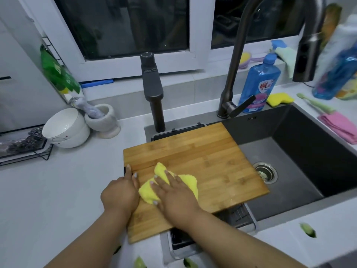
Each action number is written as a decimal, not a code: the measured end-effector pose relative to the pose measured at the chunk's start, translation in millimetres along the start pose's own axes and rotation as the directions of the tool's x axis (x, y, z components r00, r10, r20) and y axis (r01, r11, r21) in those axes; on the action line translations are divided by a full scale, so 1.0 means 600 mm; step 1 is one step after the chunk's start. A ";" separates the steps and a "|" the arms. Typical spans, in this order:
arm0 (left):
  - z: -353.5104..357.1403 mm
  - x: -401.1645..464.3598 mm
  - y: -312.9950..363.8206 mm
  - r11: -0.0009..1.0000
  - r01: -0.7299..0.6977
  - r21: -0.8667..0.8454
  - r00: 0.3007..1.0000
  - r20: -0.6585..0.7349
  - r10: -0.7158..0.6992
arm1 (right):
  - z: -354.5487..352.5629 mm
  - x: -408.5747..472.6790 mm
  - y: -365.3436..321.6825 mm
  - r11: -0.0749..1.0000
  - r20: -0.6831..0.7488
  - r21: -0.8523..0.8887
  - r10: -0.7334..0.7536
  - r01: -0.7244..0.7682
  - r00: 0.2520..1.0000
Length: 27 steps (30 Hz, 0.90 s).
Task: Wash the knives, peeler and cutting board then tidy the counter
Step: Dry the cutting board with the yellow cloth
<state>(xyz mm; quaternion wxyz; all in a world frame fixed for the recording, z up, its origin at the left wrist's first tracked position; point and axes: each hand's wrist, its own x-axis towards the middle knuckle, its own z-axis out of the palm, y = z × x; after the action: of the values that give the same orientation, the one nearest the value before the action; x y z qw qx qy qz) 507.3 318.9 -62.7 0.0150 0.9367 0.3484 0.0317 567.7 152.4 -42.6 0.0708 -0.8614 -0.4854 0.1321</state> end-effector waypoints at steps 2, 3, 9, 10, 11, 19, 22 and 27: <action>0.000 0.000 -0.001 1.000 -0.002 -0.005 1.000 -0.007 0.002 | 0.005 -0.012 0.021 0.998 -0.044 -0.040 -0.051 0.049 0.998; 0.000 0.000 -0.002 1.000 -0.006 -0.007 1.000 -0.013 0.006 | 0.004 -0.019 0.036 0.999 -0.060 -0.029 -0.032 0.030 0.998; -0.001 -0.002 -0.001 1.000 -0.023 0.003 0.999 -0.027 0.023 | -0.028 -0.080 0.162 0.955 -0.123 0.023 0.297 -0.296 0.947; -0.001 -0.002 -0.001 1.000 -0.024 0.005 0.999 -0.029 0.024 | -0.034 -0.091 0.186 0.930 -0.168 0.028 0.366 -0.367 0.915; -0.001 -0.002 0.000 1.000 -0.026 0.007 0.999 -0.033 0.026 | -0.042 -0.101 0.208 0.904 -0.195 0.026 0.422 -0.426 0.885; -0.001 -0.002 0.002 1.000 -0.016 0.014 1.000 -0.025 0.016 | -0.038 -0.091 0.214 0.822 -0.165 0.028 0.565 -0.569 0.809; -0.001 -0.002 0.000 1.000 -0.010 -0.003 1.000 -0.023 0.010 | -0.026 -0.056 0.145 0.905 -0.120 -0.022 0.419 -0.425 0.900; -0.007 -0.005 0.003 1.000 0.007 -0.015 1.000 -0.021 -0.007 | 0.019 -0.016 0.014 0.996 0.002 -0.067 -0.057 0.057 0.998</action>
<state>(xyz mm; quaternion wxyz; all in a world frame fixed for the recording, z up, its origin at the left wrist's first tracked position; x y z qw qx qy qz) 506.0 315.9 -58.7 0.0182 0.9349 0.3516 0.0441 566.5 140.0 -53.9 0.0454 -0.8490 -0.5139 0.1138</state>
